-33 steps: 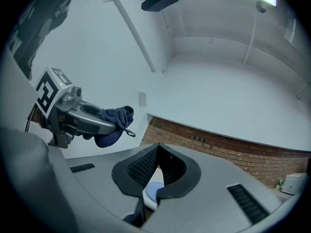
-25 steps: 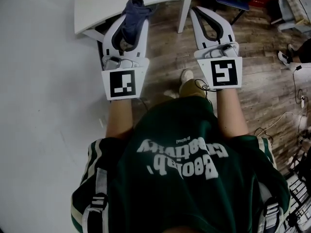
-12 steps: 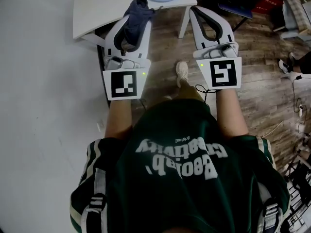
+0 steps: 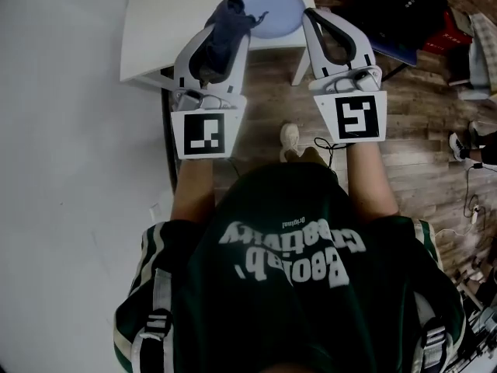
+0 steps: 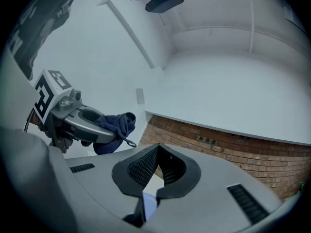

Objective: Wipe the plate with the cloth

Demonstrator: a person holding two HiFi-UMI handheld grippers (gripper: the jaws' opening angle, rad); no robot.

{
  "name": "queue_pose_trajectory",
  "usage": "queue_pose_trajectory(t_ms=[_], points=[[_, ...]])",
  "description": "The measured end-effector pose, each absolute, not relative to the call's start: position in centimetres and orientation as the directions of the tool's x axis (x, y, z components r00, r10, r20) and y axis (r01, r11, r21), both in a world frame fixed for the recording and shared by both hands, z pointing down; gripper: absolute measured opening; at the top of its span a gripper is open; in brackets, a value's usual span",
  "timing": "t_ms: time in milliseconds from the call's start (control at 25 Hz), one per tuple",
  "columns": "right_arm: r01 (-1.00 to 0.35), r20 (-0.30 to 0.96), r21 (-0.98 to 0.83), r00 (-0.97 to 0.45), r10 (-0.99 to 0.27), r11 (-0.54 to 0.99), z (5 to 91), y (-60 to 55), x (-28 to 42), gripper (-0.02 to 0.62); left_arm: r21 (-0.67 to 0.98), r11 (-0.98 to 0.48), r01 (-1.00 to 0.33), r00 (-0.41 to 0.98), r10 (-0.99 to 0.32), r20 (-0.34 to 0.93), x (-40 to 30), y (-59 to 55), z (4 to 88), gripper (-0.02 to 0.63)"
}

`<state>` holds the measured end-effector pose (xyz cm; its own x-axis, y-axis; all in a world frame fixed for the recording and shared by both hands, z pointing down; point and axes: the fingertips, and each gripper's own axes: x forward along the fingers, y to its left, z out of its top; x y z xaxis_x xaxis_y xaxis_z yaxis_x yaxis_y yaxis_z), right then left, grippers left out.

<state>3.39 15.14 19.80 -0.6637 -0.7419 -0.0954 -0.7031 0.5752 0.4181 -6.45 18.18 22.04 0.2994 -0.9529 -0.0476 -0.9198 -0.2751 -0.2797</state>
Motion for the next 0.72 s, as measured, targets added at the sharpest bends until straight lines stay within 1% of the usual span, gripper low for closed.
queue_pose_trajectory(t_ms=[320,720], points=[[-0.689,-0.085,0.390,-0.687,-0.722,0.610,20.5,7.6,5.5,-0.006,-0.283,-0.242,-0.928,0.256,-0.967,-0.013,-4.7,10.9,23.0,0.135],[-0.663,-0.068,0.373,-0.717,-0.694,0.649,22.3,1.4,6.5,-0.006,-0.298,-0.225,-0.928,0.228,-0.973,0.026,-3.4,5.1,24.7,0.135]])
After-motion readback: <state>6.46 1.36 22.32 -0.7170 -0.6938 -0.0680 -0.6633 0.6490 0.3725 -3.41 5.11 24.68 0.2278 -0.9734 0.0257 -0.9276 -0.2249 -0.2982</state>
